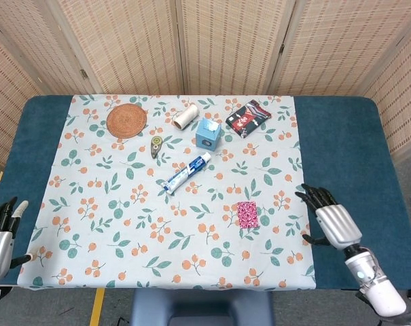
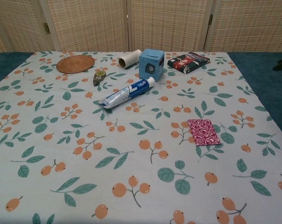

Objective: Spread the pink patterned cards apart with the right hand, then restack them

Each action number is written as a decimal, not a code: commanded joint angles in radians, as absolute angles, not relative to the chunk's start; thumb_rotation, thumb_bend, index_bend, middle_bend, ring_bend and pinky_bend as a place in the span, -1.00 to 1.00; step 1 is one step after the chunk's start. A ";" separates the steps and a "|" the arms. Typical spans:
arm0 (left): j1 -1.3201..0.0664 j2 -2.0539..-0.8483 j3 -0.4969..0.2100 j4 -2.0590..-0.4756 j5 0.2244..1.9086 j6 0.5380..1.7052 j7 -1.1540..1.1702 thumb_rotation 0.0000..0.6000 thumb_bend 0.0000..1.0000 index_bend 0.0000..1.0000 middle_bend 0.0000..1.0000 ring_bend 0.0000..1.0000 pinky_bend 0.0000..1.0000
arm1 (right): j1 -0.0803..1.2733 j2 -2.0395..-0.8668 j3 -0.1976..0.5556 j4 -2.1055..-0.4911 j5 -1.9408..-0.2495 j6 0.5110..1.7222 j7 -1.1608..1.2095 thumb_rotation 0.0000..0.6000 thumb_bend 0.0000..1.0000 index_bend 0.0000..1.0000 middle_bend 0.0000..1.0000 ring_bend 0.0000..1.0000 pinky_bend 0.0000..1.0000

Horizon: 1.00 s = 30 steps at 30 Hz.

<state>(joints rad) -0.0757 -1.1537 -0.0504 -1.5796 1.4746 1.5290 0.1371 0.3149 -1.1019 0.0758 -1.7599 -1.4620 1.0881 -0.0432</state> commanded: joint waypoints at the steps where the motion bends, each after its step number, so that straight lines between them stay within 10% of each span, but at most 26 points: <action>1: -0.070 -1.159 -0.052 -1.571 1.471 1.535 0.136 1.00 -0.56 -0.93 -1.00 -0.99 -1.00 | 0.376 -1.143 0.096 -1.766 -1.395 1.008 -0.072 0.92 -0.57 -0.79 -1.00 -1.00 -1.00; 12: -0.066 -1.164 -0.048 -1.561 1.471 1.529 0.132 1.00 -0.56 -0.91 -1.00 -0.96 -1.00 | 0.461 -1.229 0.111 -1.725 -1.324 0.898 -0.033 -0.49 -0.57 -0.51 -0.99 -1.00 -1.00; 30: -0.066 -1.174 -0.043 -1.542 1.480 1.520 0.104 1.00 -0.56 -0.89 -1.00 -0.94 -1.00 | 0.554 -1.380 0.105 -1.582 -1.181 0.844 -0.200 -0.54 -0.57 -0.50 -0.96 -1.00 -1.00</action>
